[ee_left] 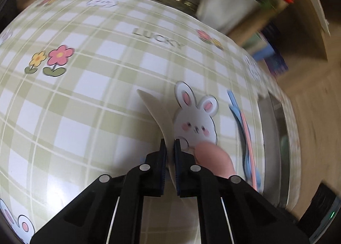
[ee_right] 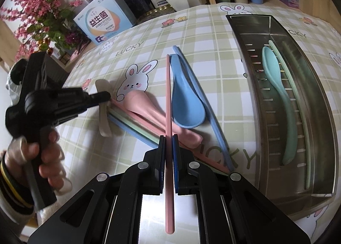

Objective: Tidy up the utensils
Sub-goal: 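Grasp the cream spoon with the left gripper while the right gripper holds the pink chopstick, then carry the pink chopstick into the steel caddy and open the right gripper, then lower the cream spoon into the caddy and open the left gripper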

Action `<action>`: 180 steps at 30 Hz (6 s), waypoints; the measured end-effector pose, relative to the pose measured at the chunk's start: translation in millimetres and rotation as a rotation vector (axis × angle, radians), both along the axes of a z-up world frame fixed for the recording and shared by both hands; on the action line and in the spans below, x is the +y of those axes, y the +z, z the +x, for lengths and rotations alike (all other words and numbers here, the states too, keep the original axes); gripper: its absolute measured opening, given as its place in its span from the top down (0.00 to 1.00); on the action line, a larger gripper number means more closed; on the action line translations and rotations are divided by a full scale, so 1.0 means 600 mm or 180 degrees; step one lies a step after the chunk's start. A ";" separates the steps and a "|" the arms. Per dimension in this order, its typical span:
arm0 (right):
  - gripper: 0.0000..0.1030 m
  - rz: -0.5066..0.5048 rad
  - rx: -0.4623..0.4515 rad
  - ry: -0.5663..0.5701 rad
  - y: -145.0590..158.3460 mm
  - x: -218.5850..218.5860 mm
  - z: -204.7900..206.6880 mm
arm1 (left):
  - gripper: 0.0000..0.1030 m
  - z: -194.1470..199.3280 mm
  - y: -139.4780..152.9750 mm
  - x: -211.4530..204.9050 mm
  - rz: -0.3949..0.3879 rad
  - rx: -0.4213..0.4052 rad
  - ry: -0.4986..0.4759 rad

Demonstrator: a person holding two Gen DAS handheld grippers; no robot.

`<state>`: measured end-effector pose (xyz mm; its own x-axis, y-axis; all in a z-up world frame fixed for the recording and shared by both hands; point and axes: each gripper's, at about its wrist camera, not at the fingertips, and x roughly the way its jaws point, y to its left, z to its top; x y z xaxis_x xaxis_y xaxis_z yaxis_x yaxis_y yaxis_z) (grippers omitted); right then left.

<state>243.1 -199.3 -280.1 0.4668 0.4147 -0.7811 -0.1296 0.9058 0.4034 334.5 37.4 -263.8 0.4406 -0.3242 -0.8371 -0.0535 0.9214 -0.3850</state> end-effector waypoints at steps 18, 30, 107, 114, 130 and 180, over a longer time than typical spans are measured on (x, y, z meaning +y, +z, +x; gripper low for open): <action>0.94 0.0019 0.0040 0.0040 -0.006 0.006 0.002 | 0.94 -0.059 -0.004 -0.038 0.0317 -0.0180 -0.0468; 0.94 0.0023 0.0082 0.0054 -0.011 0.008 0.001 | 0.93 -0.106 -0.006 -0.020 0.0412 -0.0231 -0.0504; 0.93 -0.0368 -0.0060 -0.0768 0.008 -0.213 0.017 | 0.94 -0.089 0.100 -0.211 0.0140 -0.0506 -0.1097; 0.93 -0.0343 -0.0069 -0.0783 0.009 -0.215 0.015 | 0.94 -0.090 0.099 -0.216 0.0141 -0.0495 -0.1114; 0.39 -0.0233 -0.0292 -0.1056 0.056 -0.273 0.000 | 0.94 -0.083 0.106 -0.276 0.0151 -0.0477 -0.1327; 0.29 -0.0094 -0.0150 -0.1579 0.043 -0.388 -0.041 | 0.77 0.008 0.090 -0.446 0.0521 -0.0183 -0.1607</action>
<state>218.7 -431.9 -254.3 0.6375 0.1117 -0.7623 0.3023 0.8738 0.3809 339.1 -230.5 -209.7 0.3103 -0.3750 -0.8736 0.4291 0.8752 -0.2233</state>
